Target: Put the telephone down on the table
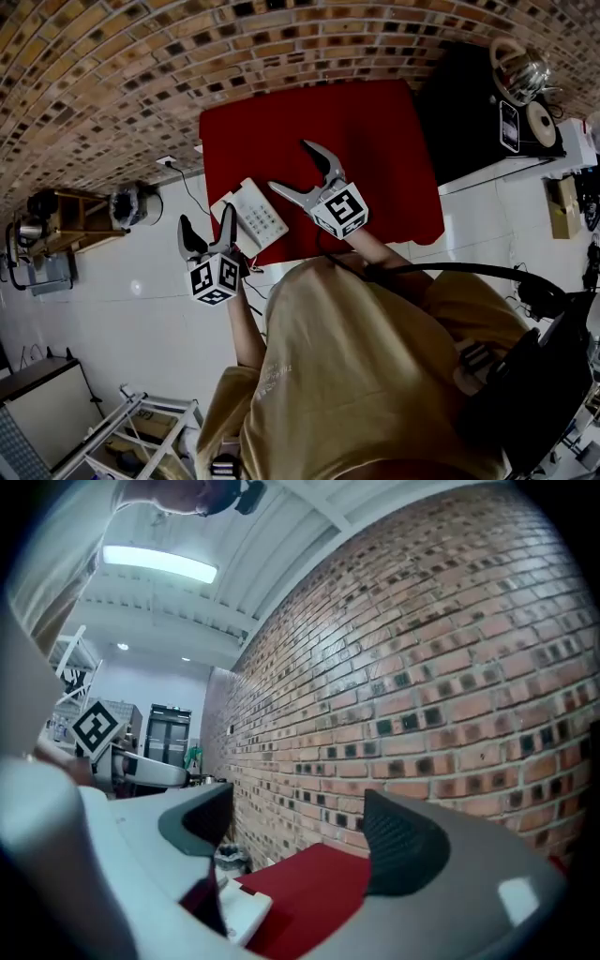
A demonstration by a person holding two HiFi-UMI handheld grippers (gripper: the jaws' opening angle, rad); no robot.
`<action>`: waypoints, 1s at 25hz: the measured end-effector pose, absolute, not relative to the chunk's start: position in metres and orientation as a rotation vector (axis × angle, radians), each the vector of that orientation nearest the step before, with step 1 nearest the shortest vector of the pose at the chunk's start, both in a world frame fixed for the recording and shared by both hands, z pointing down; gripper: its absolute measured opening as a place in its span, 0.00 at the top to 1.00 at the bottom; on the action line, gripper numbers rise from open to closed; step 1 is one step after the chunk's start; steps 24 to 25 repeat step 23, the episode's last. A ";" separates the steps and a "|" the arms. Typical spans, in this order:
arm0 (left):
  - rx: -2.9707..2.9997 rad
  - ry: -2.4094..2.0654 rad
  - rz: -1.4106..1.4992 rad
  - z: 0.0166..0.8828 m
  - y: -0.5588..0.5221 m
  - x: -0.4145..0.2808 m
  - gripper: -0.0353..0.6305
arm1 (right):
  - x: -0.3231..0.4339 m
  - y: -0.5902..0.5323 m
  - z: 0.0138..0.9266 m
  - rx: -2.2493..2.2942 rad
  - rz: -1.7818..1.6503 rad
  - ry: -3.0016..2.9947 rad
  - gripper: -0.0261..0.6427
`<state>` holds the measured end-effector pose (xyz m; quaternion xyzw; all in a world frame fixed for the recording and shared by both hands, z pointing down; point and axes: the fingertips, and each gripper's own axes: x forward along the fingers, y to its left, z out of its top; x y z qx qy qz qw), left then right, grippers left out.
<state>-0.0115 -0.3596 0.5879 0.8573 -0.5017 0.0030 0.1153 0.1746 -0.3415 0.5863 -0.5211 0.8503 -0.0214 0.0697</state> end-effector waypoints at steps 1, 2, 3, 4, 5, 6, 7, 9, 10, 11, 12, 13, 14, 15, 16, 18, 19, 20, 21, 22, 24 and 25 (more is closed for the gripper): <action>2.516 -1.495 0.010 0.586 -0.358 -0.015 0.18 | 0.176 -0.342 0.582 -1.586 -0.040 2.551 0.31; 2.518 -1.509 0.014 0.586 -0.358 -0.018 0.18 | 0.177 -0.342 0.579 -1.603 -0.024 2.543 0.31; 2.517 -1.512 0.017 0.587 -0.358 -0.020 0.18 | 0.178 -0.342 0.577 -1.615 -0.016 2.536 0.31; 2.511 -1.511 0.015 0.587 -0.359 -0.023 0.18 | 0.178 -0.342 0.577 -1.622 -0.017 2.531 0.32; 2.503 -1.512 0.009 0.588 -0.359 -0.027 0.18 | 0.176 -0.343 0.577 -1.621 -0.021 2.530 0.32; 2.495 -1.519 0.002 0.588 -0.359 -0.031 0.18 | 0.173 -0.344 0.576 -1.614 -0.026 2.533 0.32; 2.489 -1.529 -0.005 0.587 -0.359 -0.035 0.18 | 0.170 -0.345 0.575 -1.603 -0.031 2.539 0.32; 2.489 -1.548 -0.013 0.582 -0.359 -0.040 0.18 | 0.163 -0.346 0.573 -1.584 -0.030 2.555 0.32; 2.495 -1.556 -0.013 0.580 -0.359 -0.041 0.18 | 0.160 -0.346 0.572 -1.578 -0.027 2.561 0.32; 2.502 -1.564 -0.013 0.578 -0.358 -0.043 0.18 | 0.157 -0.346 0.572 -1.575 -0.024 2.564 0.33; 2.509 -1.572 -0.013 0.576 -0.358 -0.045 0.18 | 0.155 -0.347 0.573 -1.572 -0.021 2.567 0.33; 2.515 -1.580 -0.016 0.575 -0.358 -0.046 0.18 | 0.152 -0.347 0.573 -1.570 -0.018 2.570 0.33; 2.518 -1.586 -0.019 0.575 -0.358 -0.048 0.18 | 0.150 -0.348 0.574 -1.569 -0.014 2.573 0.33; 2.519 -1.591 -0.021 0.574 -0.357 -0.049 0.18 | 0.149 -0.348 0.574 -1.568 -0.011 2.576 0.33; 2.520 -1.594 -0.022 0.573 -0.357 -0.050 0.18 | 0.148 -0.349 0.575 -1.568 -0.011 2.578 0.33; 2.520 -1.596 -0.019 0.572 -0.359 -0.052 0.18 | 0.146 -0.352 0.574 -1.571 -0.019 2.581 0.34; 2.521 -1.595 -0.017 0.571 -0.360 -0.052 0.18 | 0.146 -0.353 0.573 -1.573 -0.023 2.582 0.34; 2.522 -1.593 -0.017 0.570 -0.362 -0.052 0.18 | 0.146 -0.355 0.573 -1.575 -0.026 2.582 0.34; 2.521 -1.592 -0.017 0.569 -0.363 -0.052 0.18 | 0.146 -0.356 0.573 -1.577 -0.029 2.582 0.34; 2.521 -1.591 -0.017 0.569 -0.364 -0.052 0.18 | 0.146 -0.357 0.573 -1.579 -0.032 2.583 0.34; 2.521 -1.591 -0.017 0.568 -0.365 -0.052 0.18 | 0.146 -0.358 0.574 -1.580 -0.034 2.584 0.34; 2.521 -1.591 -0.017 0.568 -0.365 -0.052 0.18 | 0.146 -0.358 0.574 -1.580 -0.034 2.584 0.34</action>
